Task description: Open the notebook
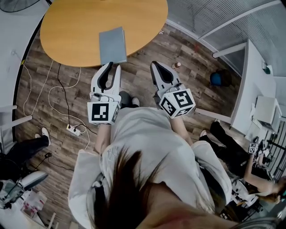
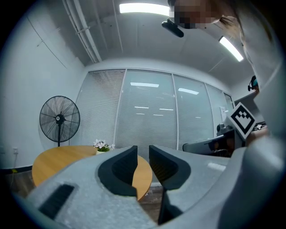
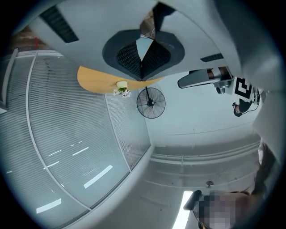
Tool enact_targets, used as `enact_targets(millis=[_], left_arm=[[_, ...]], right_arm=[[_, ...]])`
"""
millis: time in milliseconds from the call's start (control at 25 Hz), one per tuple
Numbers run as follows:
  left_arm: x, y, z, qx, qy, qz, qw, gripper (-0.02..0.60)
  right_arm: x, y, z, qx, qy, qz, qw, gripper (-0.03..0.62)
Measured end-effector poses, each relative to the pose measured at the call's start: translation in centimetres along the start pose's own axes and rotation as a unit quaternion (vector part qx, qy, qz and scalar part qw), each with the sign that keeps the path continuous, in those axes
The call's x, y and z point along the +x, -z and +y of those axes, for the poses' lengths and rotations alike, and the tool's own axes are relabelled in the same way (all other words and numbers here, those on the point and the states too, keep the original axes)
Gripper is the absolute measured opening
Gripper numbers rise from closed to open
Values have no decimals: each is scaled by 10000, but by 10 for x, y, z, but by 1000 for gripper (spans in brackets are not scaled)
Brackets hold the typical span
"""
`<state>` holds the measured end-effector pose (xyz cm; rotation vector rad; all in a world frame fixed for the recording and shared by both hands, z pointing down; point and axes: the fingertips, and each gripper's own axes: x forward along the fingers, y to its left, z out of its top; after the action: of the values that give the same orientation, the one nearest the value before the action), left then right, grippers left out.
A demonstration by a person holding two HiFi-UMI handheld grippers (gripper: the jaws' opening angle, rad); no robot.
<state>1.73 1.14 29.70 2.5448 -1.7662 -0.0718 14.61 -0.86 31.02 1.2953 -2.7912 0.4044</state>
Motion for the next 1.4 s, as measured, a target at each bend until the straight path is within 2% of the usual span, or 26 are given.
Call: enact_targets(millis=[240,480,840,1160,1400], left_arm=[[27,3,25,-9,29,60,10000,94],[64,-1,66,3,175,151,9997,94],[111,11,115,-74,369,372,9986,94],[121,31,136,-178,459,613,9969,94],[119,45,143,-251,358,778,9960,94]], right_arm=[[32,0,-16,56,108,50,9999,0],[82,-18,-32,39,266,13,9996,1],[138,-22,-64,176,680,76,9975,2],[162,-16,-73,282,927,132,9952,1],[170,-8,-75,298,951,258,9947,2]])
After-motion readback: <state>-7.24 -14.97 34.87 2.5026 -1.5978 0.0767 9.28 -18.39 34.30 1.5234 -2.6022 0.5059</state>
